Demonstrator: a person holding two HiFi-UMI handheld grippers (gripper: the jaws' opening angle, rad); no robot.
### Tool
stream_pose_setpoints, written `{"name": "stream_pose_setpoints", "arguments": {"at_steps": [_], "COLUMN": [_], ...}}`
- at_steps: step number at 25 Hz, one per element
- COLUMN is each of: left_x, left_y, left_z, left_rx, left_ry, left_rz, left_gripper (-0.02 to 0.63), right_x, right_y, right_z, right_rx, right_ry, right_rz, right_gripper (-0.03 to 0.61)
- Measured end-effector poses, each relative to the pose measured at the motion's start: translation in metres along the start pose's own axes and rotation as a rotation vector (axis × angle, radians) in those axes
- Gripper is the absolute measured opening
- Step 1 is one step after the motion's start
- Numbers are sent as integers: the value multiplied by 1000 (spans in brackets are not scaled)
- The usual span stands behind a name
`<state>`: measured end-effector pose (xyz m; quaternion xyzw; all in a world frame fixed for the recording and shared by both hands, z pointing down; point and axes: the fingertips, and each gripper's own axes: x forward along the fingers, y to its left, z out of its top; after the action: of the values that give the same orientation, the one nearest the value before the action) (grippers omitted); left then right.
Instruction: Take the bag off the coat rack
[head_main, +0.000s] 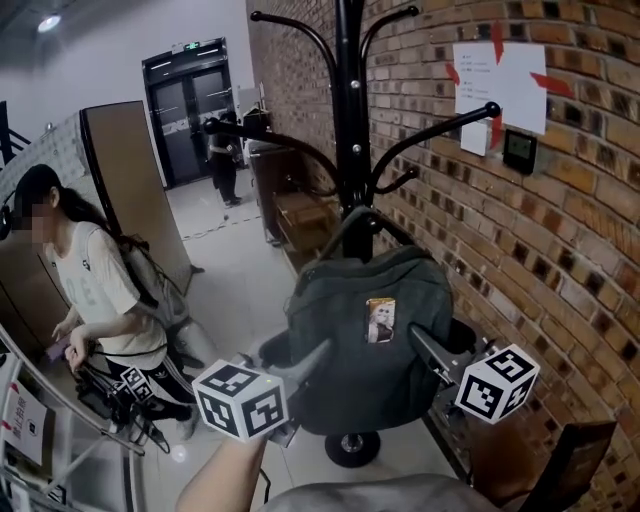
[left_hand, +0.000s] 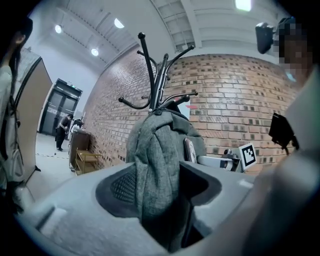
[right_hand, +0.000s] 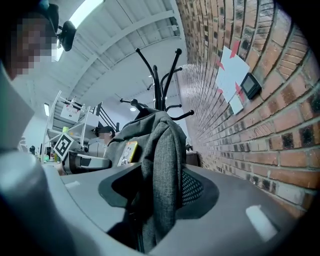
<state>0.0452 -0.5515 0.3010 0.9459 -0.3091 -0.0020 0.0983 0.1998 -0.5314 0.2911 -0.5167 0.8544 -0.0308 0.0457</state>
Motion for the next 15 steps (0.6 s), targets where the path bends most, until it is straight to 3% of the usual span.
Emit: {"name": "stream_pose_setpoints", "arguments": {"at_steps": [7, 15], "left_x": [-26, -72], "left_y": [-33, -84], "left_z": [22, -11], "left_rx": [36, -30], "left_ry": [-48, -17], "left_rz": [21, 56], "left_gripper": [241, 241], "right_x": [-31, -91], "right_y": [24, 60], "right_z": [26, 4], "right_rx": [-20, 33], "right_ry": [-51, -1], "right_rz": [31, 95], "right_gripper": [204, 215]}}
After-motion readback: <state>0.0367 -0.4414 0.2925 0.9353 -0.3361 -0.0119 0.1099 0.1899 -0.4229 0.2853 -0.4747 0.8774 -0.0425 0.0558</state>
